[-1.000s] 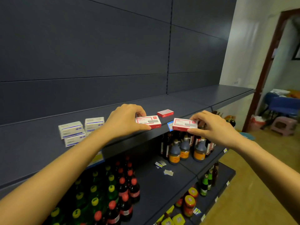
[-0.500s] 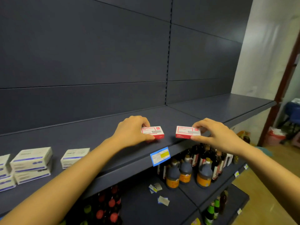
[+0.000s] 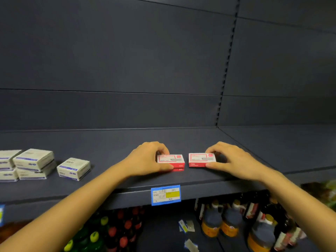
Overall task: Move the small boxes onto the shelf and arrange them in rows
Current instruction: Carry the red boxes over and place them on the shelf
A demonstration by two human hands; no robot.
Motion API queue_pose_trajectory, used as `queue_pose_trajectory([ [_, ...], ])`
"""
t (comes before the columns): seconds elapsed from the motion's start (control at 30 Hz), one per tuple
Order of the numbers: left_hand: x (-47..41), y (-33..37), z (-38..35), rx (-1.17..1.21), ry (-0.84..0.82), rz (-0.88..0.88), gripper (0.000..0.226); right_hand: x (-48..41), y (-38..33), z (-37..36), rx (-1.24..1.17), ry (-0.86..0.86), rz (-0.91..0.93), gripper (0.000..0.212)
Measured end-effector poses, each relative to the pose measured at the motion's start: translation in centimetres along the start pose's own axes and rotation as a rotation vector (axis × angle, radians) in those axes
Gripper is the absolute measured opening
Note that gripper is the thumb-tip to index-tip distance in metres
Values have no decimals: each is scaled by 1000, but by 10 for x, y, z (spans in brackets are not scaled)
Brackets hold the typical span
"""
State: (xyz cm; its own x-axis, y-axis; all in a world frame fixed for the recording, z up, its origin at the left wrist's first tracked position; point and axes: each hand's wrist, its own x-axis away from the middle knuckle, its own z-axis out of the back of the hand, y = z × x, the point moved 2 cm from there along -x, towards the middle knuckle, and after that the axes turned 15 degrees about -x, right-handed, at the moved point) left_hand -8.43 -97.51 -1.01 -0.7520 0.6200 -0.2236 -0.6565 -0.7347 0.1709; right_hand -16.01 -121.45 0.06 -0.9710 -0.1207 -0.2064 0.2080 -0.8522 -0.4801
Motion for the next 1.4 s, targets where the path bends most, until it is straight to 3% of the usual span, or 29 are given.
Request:
queue_pose_trajectory([
  [0.13,15,4,9,-9,139,145,43,-12,10,-3,102,-106,94,43],
  [0.3,54,-11,29,-290,329,345,31,-31,-23,-2,71,19,379,34],
  [0.43,94,-19,49,-644,310,468,34,-47,-72,-18,44,23,591,29],
  [0.83,280,-56,93,-768,279,952,35,-65,-247,-119,-69,-148,962,32],
  [1.07,358,-97,120,-782,324,1014,29,-61,-343,-176,-140,-185,1055,34],
  [1.4,457,-203,164,-780,283,933,32,-73,-479,-266,-112,-194,969,34],
])
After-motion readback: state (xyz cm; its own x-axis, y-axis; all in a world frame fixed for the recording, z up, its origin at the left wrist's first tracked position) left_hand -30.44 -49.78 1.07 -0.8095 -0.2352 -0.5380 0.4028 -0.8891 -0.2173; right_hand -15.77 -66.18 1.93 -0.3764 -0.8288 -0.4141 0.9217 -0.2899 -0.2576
